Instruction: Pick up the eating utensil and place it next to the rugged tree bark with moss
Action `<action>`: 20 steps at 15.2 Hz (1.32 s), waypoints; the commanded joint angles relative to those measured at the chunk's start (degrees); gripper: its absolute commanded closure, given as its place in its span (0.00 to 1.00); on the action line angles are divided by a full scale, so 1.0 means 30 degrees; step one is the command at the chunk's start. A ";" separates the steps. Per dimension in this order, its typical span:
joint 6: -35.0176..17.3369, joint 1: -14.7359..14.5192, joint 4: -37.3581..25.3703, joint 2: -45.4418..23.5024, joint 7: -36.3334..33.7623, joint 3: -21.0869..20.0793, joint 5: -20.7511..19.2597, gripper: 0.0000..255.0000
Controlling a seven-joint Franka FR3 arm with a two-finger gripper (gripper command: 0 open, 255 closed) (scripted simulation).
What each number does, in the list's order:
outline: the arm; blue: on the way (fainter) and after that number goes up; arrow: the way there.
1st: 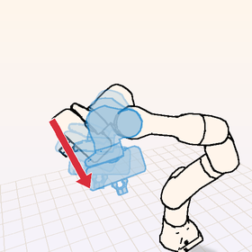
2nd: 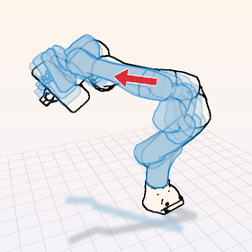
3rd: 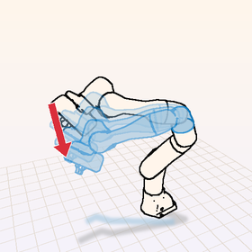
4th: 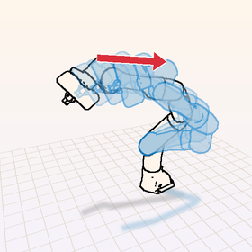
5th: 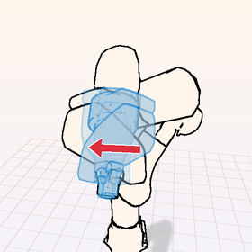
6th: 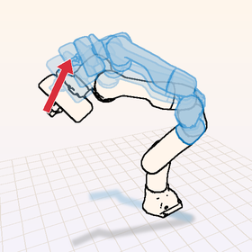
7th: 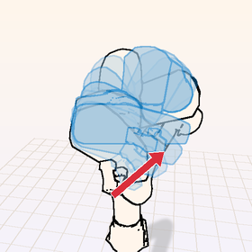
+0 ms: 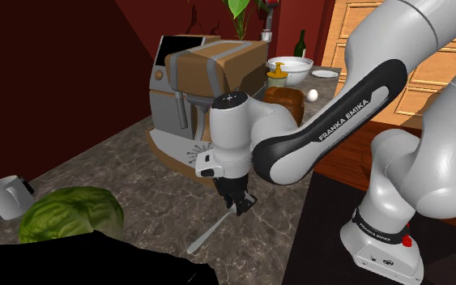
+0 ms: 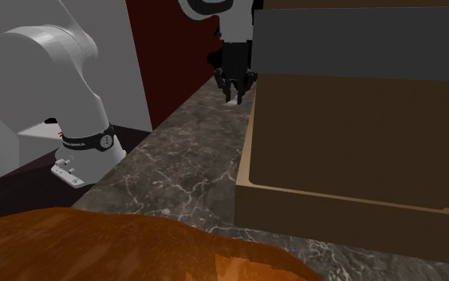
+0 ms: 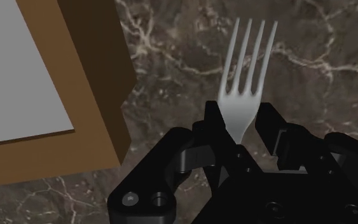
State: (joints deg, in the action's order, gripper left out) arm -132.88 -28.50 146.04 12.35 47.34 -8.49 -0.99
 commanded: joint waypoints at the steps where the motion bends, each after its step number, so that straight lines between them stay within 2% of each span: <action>1: -0.0052 -0.0007 0.0003 -0.0036 -0.0009 -0.0012 -0.0004 1.00; 4: -0.0052 -0.0009 0.0003 -0.0036 -0.0010 -0.0010 -0.0004 1.00; 5: -0.0055 -0.0010 0.0003 -0.0038 -0.0012 -0.0011 -0.0004 0.00; 10: -0.0053 0.0001 0.0003 -0.0036 -0.0008 -0.0020 -0.0003 0.00; 14: 0.2686 -0.0103 -0.1251 0.1463 0.0200 0.0041 0.0276 0.00; 20: 0.2686 -0.0105 -0.1251 0.1463 0.0200 0.0043 0.0275 0.00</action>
State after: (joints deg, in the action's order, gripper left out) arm -124.86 -28.81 142.29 16.71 47.94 -8.36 -0.16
